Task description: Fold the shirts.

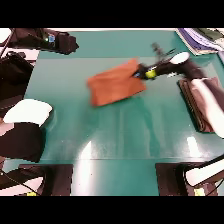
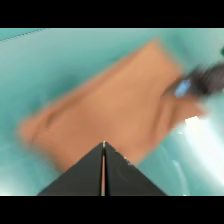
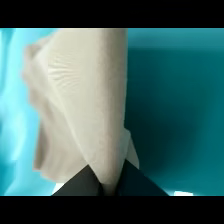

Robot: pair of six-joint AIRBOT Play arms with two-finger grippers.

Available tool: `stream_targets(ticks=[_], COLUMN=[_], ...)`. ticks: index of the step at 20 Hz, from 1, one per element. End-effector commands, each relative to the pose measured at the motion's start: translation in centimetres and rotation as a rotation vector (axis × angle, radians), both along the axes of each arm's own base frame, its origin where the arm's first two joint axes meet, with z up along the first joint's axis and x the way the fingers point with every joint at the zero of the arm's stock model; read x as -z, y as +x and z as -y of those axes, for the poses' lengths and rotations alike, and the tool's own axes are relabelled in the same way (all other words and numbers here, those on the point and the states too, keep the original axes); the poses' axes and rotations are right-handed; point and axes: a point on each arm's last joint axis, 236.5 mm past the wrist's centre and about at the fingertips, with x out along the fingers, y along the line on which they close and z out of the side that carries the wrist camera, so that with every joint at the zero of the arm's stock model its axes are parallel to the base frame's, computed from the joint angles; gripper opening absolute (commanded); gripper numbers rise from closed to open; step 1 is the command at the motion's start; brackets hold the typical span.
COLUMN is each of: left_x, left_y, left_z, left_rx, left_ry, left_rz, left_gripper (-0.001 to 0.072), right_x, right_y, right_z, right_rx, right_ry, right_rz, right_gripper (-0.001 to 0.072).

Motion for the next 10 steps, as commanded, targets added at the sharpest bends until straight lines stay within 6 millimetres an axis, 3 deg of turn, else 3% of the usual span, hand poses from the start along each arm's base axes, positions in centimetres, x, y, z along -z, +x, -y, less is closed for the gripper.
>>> stream_targets(ticks=[1,5,7,10], left_x=[-0.6,-1.0,-1.1,-1.0], left_y=[-0.5,-0.5,-0.5,-0.5], left_z=[1.9,2.2,2.2,2.2], left_rx=[0.037,0.033,0.031,0.030], left_ry=[-0.011,-0.035,-0.036,-0.039], left_rz=[0.030,0.033,0.036,0.033], left_gripper=[0.0024,0.0024,0.0024,0.0025], right_x=[-5.1,-8.7,-8.9,-8.8], right_y=[1.3,-1.4,-3.1,-4.7], right_z=[16.0,31.1,35.9,39.2], right_rx=[0.293,0.597,0.696,0.775], right_ry=[-0.128,-0.152,-0.154,-0.142], right_rz=[0.081,0.128,0.122,0.104], right_gripper=[0.0019,0.0019,0.0019,0.0019])
